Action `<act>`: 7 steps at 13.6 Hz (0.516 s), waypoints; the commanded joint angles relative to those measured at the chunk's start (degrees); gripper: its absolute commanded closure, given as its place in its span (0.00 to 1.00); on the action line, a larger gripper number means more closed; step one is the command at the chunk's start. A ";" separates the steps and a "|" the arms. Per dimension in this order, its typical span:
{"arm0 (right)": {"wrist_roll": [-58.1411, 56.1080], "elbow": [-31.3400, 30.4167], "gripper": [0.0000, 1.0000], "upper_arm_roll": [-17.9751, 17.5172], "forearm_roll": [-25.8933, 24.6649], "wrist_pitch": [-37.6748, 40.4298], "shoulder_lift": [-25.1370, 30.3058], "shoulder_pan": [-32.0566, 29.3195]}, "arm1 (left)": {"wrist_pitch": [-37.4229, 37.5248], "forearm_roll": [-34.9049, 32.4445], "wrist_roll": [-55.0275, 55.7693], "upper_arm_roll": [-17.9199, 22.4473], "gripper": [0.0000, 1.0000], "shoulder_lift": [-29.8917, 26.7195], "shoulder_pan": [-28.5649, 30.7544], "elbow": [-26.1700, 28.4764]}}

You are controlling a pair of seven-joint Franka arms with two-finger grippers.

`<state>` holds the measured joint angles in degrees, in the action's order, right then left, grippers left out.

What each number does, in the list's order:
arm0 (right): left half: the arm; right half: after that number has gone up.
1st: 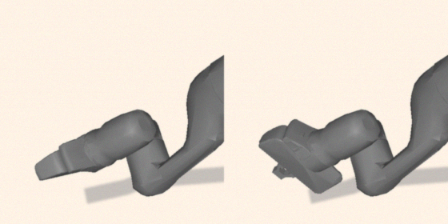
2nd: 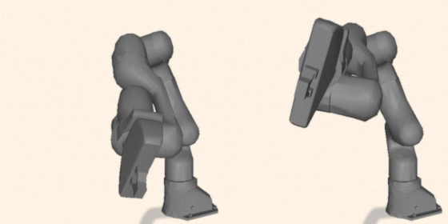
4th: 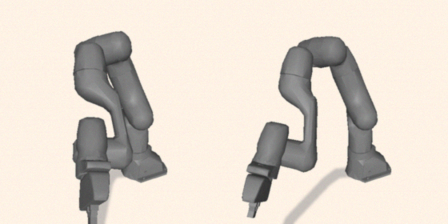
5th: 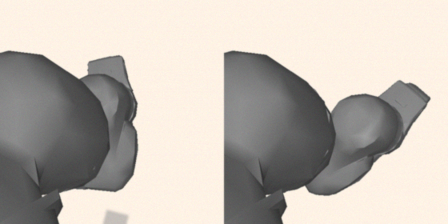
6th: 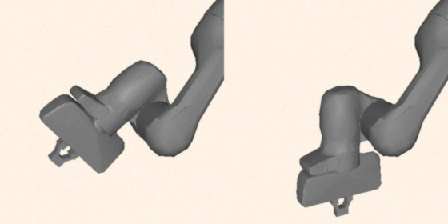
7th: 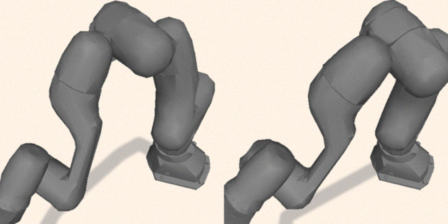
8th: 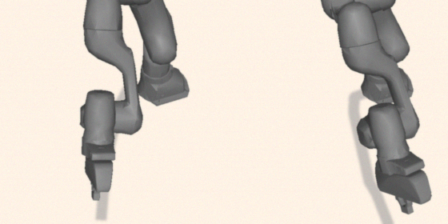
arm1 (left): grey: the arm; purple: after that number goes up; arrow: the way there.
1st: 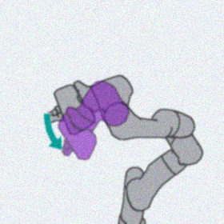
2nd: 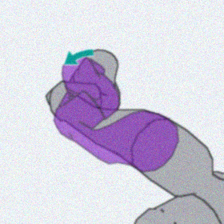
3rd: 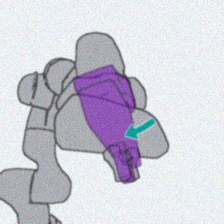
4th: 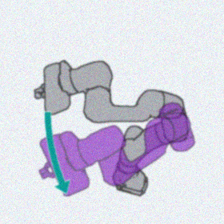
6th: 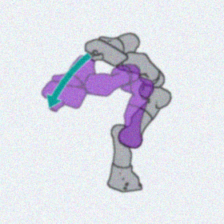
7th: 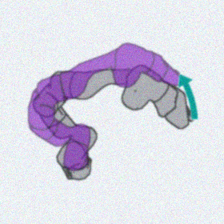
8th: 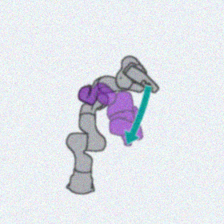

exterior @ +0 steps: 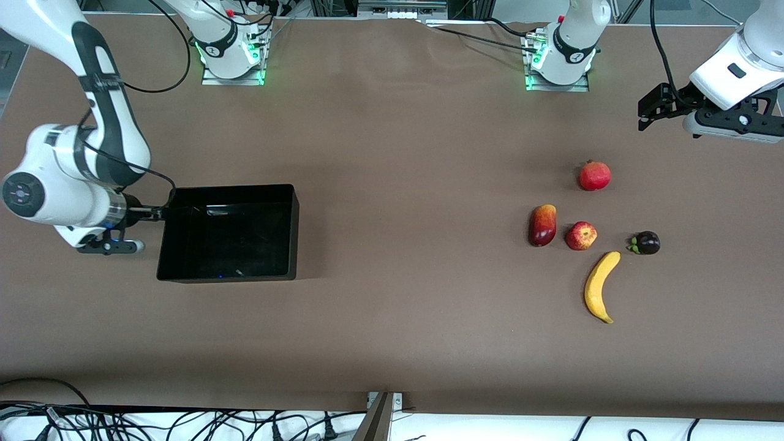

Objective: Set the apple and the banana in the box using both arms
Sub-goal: 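Close the right gripper on the black box's wall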

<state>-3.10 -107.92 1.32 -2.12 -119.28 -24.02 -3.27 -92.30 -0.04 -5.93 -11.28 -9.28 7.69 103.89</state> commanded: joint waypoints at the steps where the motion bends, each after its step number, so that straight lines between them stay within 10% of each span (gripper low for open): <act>1: -0.15 -0.37 0.46 -0.53 -0.51 -1.21 -1.73 -0.69 | 0.90 -0.05 0.48 -0.41 0.00 0.32 0.04 -1.06; 4: 0.20 -0.19 0.97 -0.53 0.27 -1.21 -4.54 -0.77 | 0.90 -0.05 0.48 -0.50 0.00 0.32 0.04 -1.06; 7: 0.72 0.16 1.00 -0.61 0.28 -0.60 -4.54 -0.69 | 0.90 -0.05 0.48 -0.50 0.00 0.32 0.04 -1.06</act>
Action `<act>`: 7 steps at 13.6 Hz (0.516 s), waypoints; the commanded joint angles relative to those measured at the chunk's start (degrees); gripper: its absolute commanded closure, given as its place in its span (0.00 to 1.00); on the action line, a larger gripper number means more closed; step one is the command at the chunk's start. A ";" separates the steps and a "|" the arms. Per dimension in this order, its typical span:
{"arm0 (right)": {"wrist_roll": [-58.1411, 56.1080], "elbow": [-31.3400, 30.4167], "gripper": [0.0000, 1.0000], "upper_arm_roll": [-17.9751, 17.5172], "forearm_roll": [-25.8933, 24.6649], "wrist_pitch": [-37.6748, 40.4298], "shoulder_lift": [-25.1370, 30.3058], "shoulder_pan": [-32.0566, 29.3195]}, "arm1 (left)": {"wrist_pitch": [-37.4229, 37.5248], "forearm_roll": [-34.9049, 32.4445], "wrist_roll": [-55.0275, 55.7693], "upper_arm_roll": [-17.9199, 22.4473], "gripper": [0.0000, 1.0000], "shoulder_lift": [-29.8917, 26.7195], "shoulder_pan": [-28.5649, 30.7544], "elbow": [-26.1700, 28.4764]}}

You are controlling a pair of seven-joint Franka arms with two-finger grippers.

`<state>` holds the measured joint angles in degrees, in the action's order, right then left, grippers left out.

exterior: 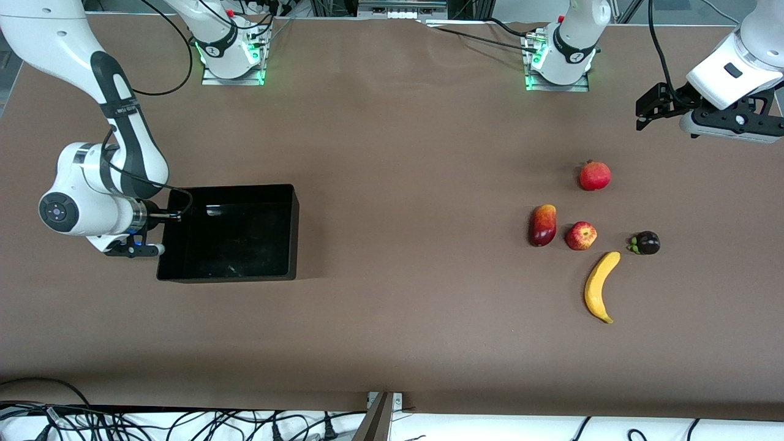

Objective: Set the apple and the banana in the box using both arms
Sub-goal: 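Close the right gripper on the black box's wall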

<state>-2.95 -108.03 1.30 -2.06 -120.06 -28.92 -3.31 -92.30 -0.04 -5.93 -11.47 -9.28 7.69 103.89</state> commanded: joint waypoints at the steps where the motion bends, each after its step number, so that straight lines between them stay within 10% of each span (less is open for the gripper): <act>1: 0.58 0.54 1.00 -0.78 0.21 0.35 0.36 -0.56 | 0.90 -0.05 0.48 -0.31 0.00 0.23 0.04 -1.06; 7: 4.59 13.51 1.00 -4.38 10.03 16.91 1.15 1.28 | 0.90 -0.05 0.48 -0.22 0.00 0.32 0.04 -1.06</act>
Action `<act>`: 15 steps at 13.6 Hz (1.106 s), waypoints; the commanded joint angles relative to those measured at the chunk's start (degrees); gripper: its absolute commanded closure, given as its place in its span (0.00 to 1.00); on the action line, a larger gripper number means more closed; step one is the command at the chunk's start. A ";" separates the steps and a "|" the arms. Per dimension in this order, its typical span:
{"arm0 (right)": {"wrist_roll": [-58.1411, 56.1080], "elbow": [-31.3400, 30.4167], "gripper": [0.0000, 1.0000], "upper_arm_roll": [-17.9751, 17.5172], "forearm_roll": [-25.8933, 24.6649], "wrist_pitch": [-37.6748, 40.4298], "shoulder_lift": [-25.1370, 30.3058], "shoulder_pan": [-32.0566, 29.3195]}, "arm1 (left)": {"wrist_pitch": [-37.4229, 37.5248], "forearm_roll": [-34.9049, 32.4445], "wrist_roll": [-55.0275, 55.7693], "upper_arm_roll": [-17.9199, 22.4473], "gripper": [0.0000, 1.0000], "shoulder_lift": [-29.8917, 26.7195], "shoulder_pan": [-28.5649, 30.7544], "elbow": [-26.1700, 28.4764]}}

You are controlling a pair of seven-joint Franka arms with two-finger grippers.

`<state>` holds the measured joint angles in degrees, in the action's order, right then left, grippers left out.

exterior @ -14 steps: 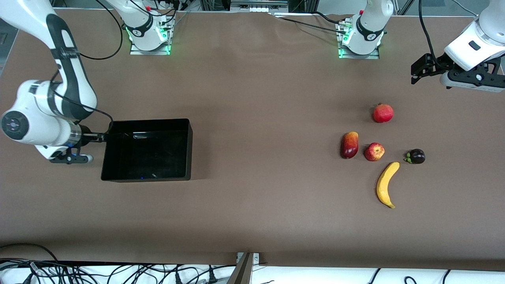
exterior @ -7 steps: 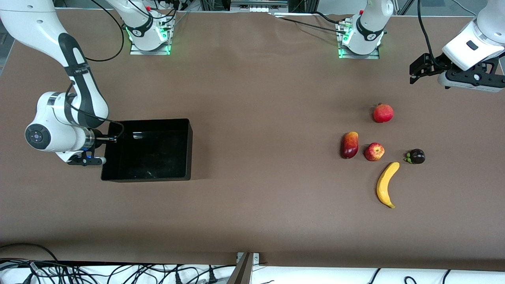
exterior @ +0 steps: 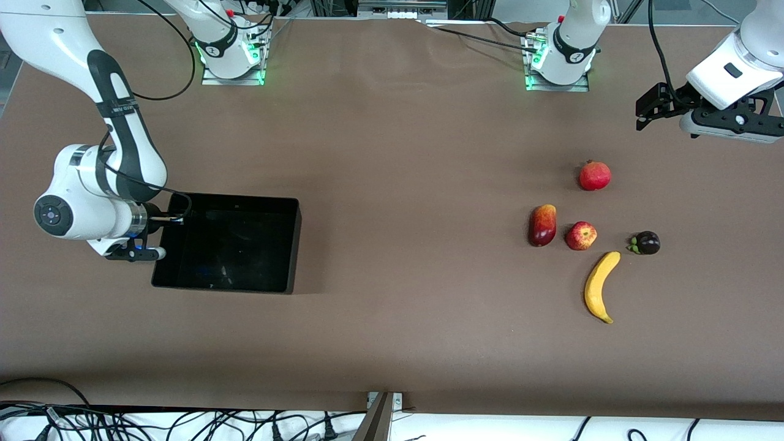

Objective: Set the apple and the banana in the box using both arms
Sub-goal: 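Close the right gripper on the black box's wall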

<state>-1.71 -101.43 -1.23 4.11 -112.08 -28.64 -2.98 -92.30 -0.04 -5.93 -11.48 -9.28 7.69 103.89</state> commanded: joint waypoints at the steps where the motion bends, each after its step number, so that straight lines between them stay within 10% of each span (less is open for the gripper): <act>1: 7.12 9.47 1.00 -1.85 5.20 12.90 0.87 2.61 | 0.90 -0.14 0.48 -0.21 0.00 0.32 0.04 -1.06; 7: 25.15 15.73 1.00 -2.11 13.99 12.07 -0.09 20.18 | 0.90 -0.14 0.39 -0.12 0.00 0.41 0.30 -0.97; 15: 43.37 15.91 1.00 -2.11 14.70 -15.51 -11.95 39.53 | 0.28 -0.14 0.57 -0.03 0.00 1.37 0.66 -0.89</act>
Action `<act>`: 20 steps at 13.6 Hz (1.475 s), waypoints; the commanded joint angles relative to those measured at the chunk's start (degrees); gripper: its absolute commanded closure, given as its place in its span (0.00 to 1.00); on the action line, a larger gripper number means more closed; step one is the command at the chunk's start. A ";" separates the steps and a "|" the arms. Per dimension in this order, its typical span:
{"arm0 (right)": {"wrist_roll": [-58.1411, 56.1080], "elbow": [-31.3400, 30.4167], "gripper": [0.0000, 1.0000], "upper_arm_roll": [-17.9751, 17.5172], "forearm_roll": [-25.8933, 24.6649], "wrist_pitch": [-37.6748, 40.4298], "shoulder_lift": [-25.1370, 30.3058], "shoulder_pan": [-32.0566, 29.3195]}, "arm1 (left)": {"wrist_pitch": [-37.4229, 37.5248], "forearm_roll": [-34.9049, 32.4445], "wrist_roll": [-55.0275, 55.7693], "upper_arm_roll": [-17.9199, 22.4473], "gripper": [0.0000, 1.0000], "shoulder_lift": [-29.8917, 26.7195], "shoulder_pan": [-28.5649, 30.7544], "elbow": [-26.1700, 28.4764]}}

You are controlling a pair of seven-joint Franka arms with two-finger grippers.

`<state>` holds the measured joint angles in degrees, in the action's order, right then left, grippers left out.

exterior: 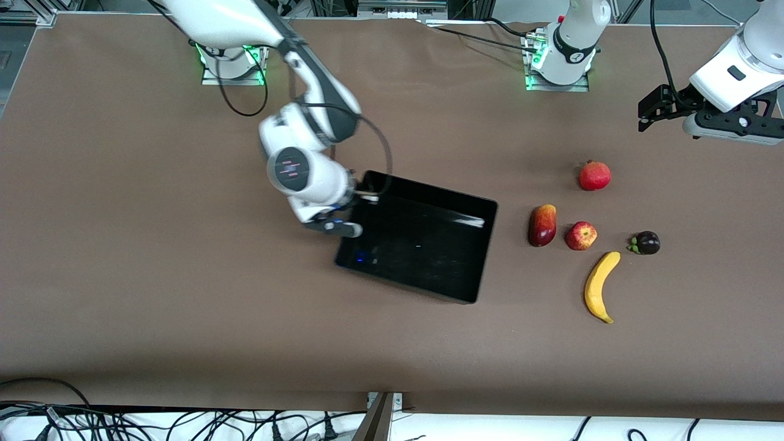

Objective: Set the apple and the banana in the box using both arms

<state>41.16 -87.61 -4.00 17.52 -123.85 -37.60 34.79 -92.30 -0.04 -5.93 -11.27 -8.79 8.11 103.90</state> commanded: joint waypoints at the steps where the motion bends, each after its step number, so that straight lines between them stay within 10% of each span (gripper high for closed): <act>1: 0.41 2.09 1.00 0.74 1.29 -5.42 -3.87 2.65 | 0.28 -0.05 0.57 -0.16 0.00 1.40 0.24 -0.89; 2: -0.28 2.09 1.00 0.74 1.29 -6.57 -4.67 3.35 | 0.20 -0.05 0.57 -0.07 0.00 2.11 0.33 -0.89; 3: -0.38 2.09 0.72 0.66 1.29 -6.75 -4.76 4.05 | -0.33 -0.05 0.57 0.19 0.00 2.98 0.24 -0.89; 5: -0.73 2.09 0.67 0.66 0.76 -6.84 -4.76 6.34 | -0.77 -0.05 0.57 0.19 0.00 3.60 0.24 -0.89; 7: -1.69 2.09 0.00 0.74 0.41 -6.75 -4.50 6.96 | -0.86 -0.05 0.39 0.19 0.00 3.96 0.33 -0.89; 13: -6.42 2.35 0.00 3.28 -4.50 10.52 8.13 -1.28 | -12.69 -0.05 -4.93 0.37 0.00 13.43 1.82 1.38; 20: -24.95 2.18 0.00 23.74 -11.37 21.01 17.64 -2.18 | -30.02 0.47 -27.61 0.37 0.00 22.41 3.84 12.97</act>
<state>21.94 -83.87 15.78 7.14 -103.78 -22.38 31.84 -119.27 -0.04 -26.22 -10.57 12.76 10.80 113.53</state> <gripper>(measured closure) 0.000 0.000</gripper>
